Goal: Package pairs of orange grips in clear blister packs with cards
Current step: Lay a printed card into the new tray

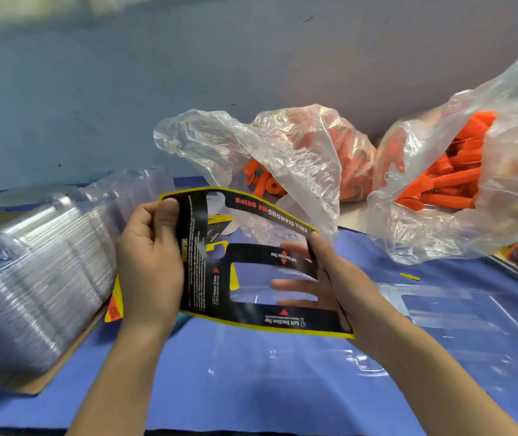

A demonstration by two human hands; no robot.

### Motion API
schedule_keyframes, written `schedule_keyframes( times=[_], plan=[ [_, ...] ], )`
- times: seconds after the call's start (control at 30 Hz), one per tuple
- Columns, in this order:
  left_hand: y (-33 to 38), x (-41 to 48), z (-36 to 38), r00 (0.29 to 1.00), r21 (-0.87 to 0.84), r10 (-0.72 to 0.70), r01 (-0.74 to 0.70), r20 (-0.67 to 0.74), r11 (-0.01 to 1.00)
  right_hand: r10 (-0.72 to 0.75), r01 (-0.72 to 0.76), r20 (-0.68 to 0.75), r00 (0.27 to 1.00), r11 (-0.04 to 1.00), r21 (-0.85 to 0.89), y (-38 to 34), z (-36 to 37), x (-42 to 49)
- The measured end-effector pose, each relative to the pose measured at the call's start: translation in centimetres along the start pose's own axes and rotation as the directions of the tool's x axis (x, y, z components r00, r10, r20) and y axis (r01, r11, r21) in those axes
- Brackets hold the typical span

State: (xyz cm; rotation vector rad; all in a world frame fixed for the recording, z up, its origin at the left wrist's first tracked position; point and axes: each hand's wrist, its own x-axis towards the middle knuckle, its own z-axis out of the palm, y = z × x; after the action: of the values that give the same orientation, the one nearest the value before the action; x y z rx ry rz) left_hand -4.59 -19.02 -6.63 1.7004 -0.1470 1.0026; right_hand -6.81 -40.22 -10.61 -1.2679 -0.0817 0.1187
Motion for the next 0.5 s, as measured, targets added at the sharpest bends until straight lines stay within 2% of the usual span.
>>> schedule_keyframes(
  times=[0.07,0.2,0.37,0.5],
  plan=[
    [-0.9,-0.1,0.3,1.0,0.101,-0.024,0.022,0.018,0.995,-0.066,0.066,-0.011,0.998,0.997,-0.029,-0.3,-1.0,-0.5],
    [-2.8,-0.7,0.3,0.988,0.277,-0.067,0.027,0.136,0.96,-0.215,0.177,-0.236,0.948,0.969,-0.171,-0.3,-3.3,-1.0],
    [-4.2,-2.3,1.0,0.952,0.373,-0.12,0.007,0.281,0.928,-0.339,0.183,-0.344,0.876,0.892,-0.413,0.2,-5.5,-1.3],
    [-4.5,-3.3,1.4,0.922,0.404,-0.174,0.021,0.346,0.915,-0.359,0.143,-0.349,0.865,0.845,-0.515,0.5,-6.7,-1.7]
  ],
)
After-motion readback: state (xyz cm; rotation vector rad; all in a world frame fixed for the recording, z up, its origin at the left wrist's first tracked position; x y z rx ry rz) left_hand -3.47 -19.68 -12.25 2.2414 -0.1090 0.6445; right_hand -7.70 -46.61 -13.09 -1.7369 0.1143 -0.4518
